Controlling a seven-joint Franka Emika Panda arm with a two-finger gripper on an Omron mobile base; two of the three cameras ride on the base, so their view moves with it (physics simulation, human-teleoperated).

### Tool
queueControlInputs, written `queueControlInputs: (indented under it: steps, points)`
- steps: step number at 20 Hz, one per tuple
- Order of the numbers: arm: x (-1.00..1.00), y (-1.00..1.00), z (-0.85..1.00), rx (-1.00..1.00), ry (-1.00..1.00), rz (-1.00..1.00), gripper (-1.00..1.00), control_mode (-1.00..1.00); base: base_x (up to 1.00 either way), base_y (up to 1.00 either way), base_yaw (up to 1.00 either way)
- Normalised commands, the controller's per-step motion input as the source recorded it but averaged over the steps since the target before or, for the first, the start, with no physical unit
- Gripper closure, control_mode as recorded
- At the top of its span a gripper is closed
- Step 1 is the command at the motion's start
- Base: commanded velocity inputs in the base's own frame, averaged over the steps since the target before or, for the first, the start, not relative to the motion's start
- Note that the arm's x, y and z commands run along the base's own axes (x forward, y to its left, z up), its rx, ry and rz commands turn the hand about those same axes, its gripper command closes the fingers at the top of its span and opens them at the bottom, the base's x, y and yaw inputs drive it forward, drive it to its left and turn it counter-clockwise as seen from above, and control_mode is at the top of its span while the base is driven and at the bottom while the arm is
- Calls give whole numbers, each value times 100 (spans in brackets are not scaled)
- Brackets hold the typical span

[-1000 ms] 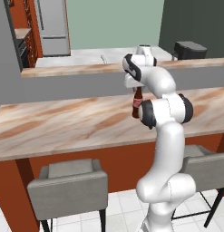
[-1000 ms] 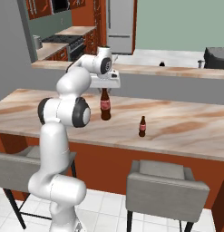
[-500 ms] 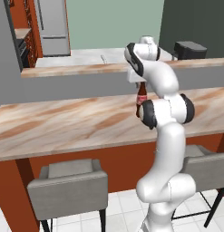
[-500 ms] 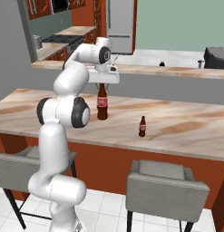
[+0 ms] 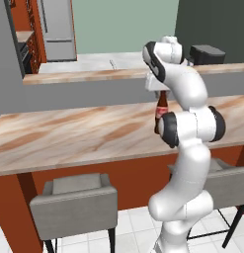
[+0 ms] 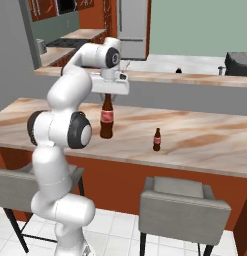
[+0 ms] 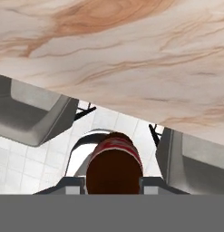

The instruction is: Place the large bottle from the dining counter next to the other large bottle outside the sink, and place the small bottle from the dining counter next to the other small bottle inside the sink.

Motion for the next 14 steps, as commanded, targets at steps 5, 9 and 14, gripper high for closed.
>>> queueControlInputs:
  steps: [5, 9, 14]
  points:
    - [-23, 4, 0, 0, -5, 1, 100, -100, 0, 0, 0]
    - [0, 9, -3, 0, -16, 0, 100, -100, 0, 0, 0]
    - [0, 13, -1, 0, -24, 0, 100, -100, 0, 0, 0]
